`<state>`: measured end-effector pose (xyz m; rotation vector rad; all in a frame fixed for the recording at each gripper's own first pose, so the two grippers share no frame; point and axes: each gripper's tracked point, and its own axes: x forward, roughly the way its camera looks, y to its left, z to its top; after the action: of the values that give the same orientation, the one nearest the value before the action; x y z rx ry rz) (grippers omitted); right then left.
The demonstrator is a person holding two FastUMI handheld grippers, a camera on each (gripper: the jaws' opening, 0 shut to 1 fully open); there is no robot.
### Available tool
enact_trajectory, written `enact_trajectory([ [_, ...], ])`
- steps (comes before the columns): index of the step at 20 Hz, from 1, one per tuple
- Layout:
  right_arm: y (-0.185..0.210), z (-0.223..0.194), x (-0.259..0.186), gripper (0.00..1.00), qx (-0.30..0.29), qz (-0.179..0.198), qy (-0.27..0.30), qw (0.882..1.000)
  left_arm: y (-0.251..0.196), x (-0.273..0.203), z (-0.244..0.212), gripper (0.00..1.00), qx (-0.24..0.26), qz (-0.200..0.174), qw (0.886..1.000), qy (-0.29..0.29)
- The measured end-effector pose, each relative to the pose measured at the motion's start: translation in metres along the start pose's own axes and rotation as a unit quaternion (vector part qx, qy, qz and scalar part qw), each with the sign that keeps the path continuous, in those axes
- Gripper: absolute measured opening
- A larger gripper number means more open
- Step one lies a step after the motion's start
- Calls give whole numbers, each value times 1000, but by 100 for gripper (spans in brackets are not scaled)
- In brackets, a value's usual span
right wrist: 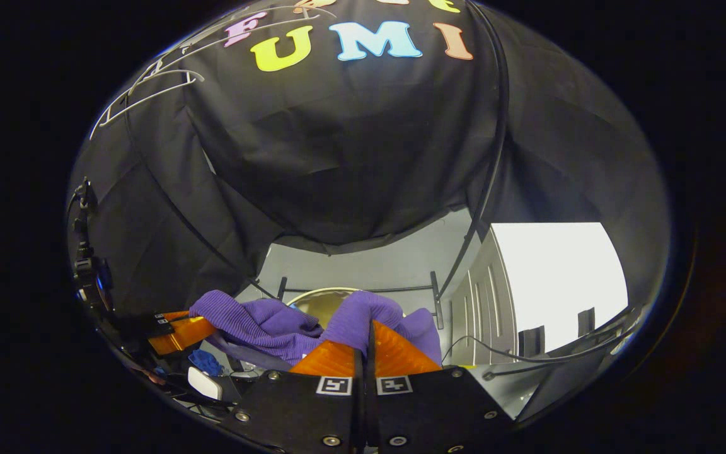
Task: Grasp the clothes on the hanger with both hands and then place them into the laundry hamper below.
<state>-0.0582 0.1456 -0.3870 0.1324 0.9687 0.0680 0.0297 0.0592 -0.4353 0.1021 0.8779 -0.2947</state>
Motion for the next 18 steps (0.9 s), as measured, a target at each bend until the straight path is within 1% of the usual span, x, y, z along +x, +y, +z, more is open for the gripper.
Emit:
enact_trajectory([
  [1, 2, 1, 2, 1, 0, -1, 2, 1000, 4, 4, -2, 6, -1, -1, 1000, 3],
  [2, 4, 1, 3, 1, -2, -3, 5, 1000, 8, 6, -5, 1, -3, 0, 1000, 6],
  [6, 10, -1, 11, 2, -16, -2, 24, 1000, 21, 14, -11, 1, -12, 2, 1000, 13],
  [9, 7, 0, 12, 2, -23, -8, 33, 999, 20, 20, -19, 1, -16, -3, 1000, 20],
  [12, 3, -3, 14, 1, -14, -9, 42, 999, 20, 21, -28, 1, -17, 0, 999, 30],
  [13, 1, -5, 14, 3, -12, -9, 44, 999, 19, 21, -29, 1, -22, 3, 999, 34],
  [16, 2, -14, 18, 2, 3, 6, 53, 999, 20, 20, -26, 1, -33, 21, 998, 40],
  [18, 7, -22, 20, 6, 9, 28, 72, 997, 19, 21, -37, 2, -44, 34, 997, 60],
])
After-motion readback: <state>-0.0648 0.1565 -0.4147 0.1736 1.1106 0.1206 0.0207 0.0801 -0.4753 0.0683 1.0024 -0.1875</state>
